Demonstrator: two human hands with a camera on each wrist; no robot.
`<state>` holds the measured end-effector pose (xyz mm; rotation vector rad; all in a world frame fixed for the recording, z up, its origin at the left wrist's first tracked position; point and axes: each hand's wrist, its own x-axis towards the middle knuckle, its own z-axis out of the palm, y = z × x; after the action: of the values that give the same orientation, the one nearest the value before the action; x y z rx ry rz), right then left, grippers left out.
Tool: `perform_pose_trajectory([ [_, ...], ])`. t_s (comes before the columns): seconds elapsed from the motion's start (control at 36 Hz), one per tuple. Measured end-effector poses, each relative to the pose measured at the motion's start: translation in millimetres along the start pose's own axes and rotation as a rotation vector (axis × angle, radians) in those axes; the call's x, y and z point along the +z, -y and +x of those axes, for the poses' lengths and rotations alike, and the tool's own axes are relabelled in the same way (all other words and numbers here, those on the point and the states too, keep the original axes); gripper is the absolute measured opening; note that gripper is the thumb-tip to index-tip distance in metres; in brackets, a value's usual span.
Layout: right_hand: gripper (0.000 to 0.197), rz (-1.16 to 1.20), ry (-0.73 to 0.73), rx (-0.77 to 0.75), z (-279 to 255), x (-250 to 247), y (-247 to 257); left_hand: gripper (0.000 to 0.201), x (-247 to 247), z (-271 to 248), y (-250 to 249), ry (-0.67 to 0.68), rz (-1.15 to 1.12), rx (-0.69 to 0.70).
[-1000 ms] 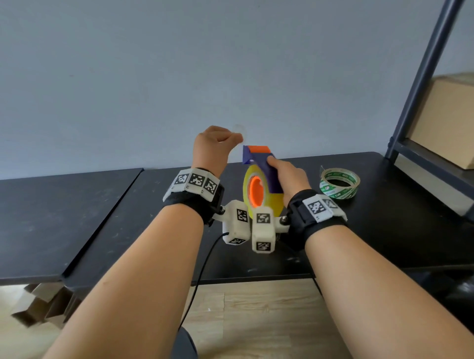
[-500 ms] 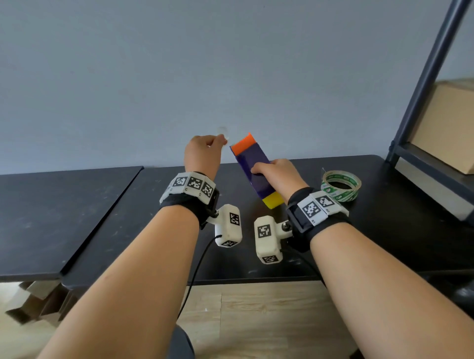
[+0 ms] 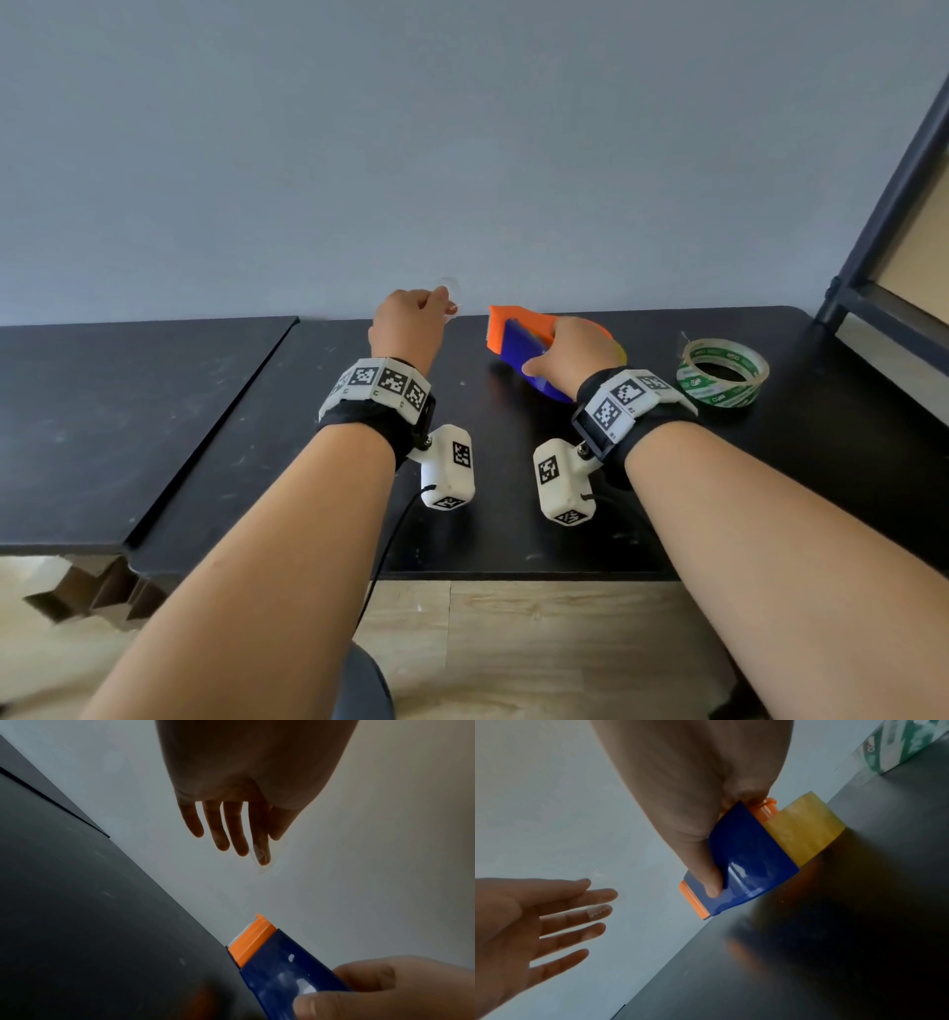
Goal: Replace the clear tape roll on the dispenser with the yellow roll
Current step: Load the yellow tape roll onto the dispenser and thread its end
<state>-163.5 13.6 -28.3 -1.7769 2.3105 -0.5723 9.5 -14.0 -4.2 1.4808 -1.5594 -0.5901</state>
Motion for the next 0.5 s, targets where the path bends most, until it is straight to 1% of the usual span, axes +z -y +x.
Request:
perform_pose_trajectory([
  [0.08,0.038,-0.029,0.055,0.006,1.9,3.4,0.8,0.038,0.5,-0.6,1.5,0.030,-0.021,-0.037],
  [0.17,0.046,-0.030,0.063,0.008,2.5,6.0,0.6,0.039,0.2,-3.1,0.8,0.056,-0.046,-0.070],
  [0.25,0.062,0.050,0.047,0.008,2.2,5.4,-0.5,0.034,0.2,-7.9,-1.9,0.102,-0.053,-0.094],
  [0.28,0.064,0.101,0.027,0.008,2.1,4.2,-0.9,0.031,0.2,-8.8,-3.1,0.114,-0.053,-0.101],
  [0.33,0.056,0.211,-0.023,0.008,1.7,0.4,-1.3,0.023,0.8,-9.8,-3.9,0.132,-0.043,-0.115],
  [0.42,0.037,0.363,-0.116,0.001,-0.8,-7.3,-3.1,0.010,2.5,-13.1,-4.5,0.186,-0.002,-0.090],
  [0.5,0.024,0.416,-0.176,-0.065,-5.9,-16.9,-6.1,0.016,6.0,-17.8,-7.8,0.237,0.055,-0.053],
])
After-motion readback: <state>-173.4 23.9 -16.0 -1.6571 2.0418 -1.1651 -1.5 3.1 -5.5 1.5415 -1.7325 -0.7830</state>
